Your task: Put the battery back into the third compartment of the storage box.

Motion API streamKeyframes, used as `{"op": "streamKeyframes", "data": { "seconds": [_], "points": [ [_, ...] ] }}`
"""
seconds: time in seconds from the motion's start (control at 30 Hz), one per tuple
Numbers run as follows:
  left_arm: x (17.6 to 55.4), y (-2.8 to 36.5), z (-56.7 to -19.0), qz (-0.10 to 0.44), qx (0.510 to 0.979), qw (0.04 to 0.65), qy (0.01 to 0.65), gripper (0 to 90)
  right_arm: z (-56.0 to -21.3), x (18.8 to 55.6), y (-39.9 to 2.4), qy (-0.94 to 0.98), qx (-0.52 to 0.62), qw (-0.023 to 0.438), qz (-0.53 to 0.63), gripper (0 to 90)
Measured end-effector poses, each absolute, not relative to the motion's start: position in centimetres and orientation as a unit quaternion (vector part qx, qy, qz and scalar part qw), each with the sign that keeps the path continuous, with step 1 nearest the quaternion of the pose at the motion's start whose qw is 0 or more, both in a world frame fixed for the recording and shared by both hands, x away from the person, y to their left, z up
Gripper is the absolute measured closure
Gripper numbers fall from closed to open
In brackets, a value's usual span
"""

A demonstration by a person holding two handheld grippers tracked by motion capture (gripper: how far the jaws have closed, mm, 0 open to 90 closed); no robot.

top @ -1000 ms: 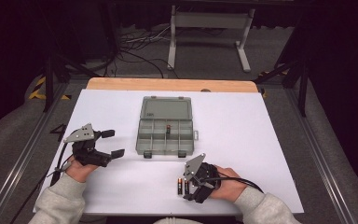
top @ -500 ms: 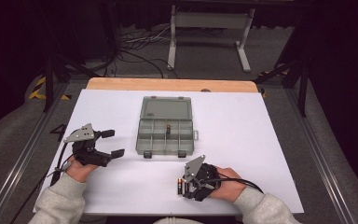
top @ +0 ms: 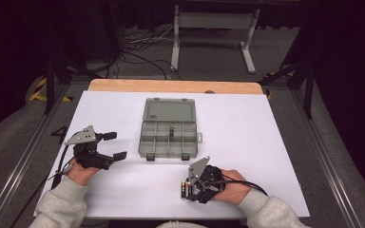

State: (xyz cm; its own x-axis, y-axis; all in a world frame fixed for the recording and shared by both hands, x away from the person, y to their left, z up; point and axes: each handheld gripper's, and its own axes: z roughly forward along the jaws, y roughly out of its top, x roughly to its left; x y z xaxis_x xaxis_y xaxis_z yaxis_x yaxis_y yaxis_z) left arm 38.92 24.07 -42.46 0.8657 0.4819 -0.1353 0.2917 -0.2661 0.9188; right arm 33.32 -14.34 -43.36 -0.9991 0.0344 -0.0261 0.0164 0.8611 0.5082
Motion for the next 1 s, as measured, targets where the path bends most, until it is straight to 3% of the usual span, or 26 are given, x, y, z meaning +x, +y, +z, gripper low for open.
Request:
{"op": "streamKeyframes", "data": {
  "seconds": [1.0],
  "points": [
    [38.9,24.2,-42.4,0.084,0.79,0.555,0.246,8.2,-36.9,36.9,-14.2,0.949,0.02,0.045,0.31,41.7]
  ]
}}
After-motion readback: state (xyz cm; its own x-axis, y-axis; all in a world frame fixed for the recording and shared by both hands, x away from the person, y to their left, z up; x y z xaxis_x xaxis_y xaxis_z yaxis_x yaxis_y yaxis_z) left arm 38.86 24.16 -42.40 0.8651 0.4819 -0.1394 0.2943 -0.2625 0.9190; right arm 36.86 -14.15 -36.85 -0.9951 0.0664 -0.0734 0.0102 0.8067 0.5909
